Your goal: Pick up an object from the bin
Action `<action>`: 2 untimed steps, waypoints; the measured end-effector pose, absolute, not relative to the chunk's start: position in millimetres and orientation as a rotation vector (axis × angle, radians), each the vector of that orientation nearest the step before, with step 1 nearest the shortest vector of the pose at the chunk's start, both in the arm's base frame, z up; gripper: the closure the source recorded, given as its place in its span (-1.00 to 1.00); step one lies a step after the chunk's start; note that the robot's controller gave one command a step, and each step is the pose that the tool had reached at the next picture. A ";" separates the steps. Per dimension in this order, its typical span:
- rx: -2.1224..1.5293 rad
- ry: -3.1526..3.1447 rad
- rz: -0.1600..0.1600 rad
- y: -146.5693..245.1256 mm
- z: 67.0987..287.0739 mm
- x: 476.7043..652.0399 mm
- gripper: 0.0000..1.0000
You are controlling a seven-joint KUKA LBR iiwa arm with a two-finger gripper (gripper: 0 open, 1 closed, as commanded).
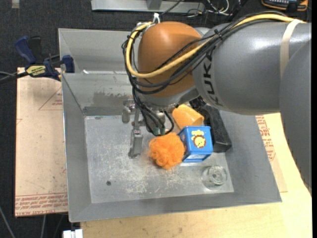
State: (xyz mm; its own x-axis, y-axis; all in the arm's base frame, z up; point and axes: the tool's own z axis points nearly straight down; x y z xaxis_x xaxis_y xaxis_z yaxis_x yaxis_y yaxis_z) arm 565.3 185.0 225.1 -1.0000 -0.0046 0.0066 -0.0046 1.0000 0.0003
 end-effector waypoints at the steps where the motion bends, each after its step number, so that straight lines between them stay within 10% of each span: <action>1: 0.002 -3.142 -0.002 183.9 230.0 566.7 -1.00; 2: -0.095 -3.142 -0.008 169.6 220.6 577.7 -1.00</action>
Offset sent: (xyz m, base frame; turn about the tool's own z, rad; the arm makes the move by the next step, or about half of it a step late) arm 0.0402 -0.0651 -0.0375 0.2401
